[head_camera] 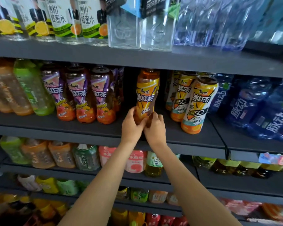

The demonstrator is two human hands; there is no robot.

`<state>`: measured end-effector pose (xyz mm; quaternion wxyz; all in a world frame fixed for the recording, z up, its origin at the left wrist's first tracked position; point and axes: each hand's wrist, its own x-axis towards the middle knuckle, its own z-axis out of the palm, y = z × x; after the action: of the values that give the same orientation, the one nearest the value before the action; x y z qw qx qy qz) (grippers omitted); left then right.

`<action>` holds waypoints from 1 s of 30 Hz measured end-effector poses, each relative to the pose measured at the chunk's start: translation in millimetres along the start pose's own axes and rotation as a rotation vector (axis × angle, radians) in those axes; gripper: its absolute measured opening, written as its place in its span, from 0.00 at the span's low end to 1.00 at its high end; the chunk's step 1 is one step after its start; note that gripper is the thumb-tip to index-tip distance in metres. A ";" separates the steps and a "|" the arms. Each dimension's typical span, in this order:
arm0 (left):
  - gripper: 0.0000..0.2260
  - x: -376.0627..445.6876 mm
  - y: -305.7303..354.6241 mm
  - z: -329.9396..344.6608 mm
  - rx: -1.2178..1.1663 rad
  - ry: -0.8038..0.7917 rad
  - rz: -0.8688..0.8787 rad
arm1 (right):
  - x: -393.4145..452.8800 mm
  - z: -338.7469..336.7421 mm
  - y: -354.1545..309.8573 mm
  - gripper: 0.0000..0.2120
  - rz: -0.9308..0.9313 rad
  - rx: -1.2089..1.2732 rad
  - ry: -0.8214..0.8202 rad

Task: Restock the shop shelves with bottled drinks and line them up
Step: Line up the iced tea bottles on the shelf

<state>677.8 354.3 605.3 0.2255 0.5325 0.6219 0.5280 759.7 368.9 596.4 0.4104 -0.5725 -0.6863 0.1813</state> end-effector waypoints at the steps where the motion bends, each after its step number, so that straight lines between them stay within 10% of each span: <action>1: 0.25 1.4 -0.1 0.0 0.015 -0.011 0.000 | 0.7 -1.6 1.8 0.19 -0.016 -0.006 -0.015; 13: 0.21 3.0 2.5 4.1 0.012 0.087 -0.025 | 1.4 -20.3 13.2 0.26 -0.044 -0.021 -0.162; 20: 0.18 -34.8 12.0 15.3 0.089 0.368 0.186 | -6.3 -95.7 24.8 0.30 -0.100 -0.055 0.637; 24: 0.17 -40.4 25.0 26.7 0.113 0.206 0.319 | 16.6 -119.1 40.9 0.35 0.299 0.108 0.288; 30: 0.27 -36.7 25.0 31.9 0.130 -0.103 0.391 | 5.6 -112.3 39.0 0.26 0.205 0.088 0.206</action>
<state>727.4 331.4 606.5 0.1155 0.6828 0.5273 0.4924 871.1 360.2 637.5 0.4826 -0.6366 -0.5698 0.1927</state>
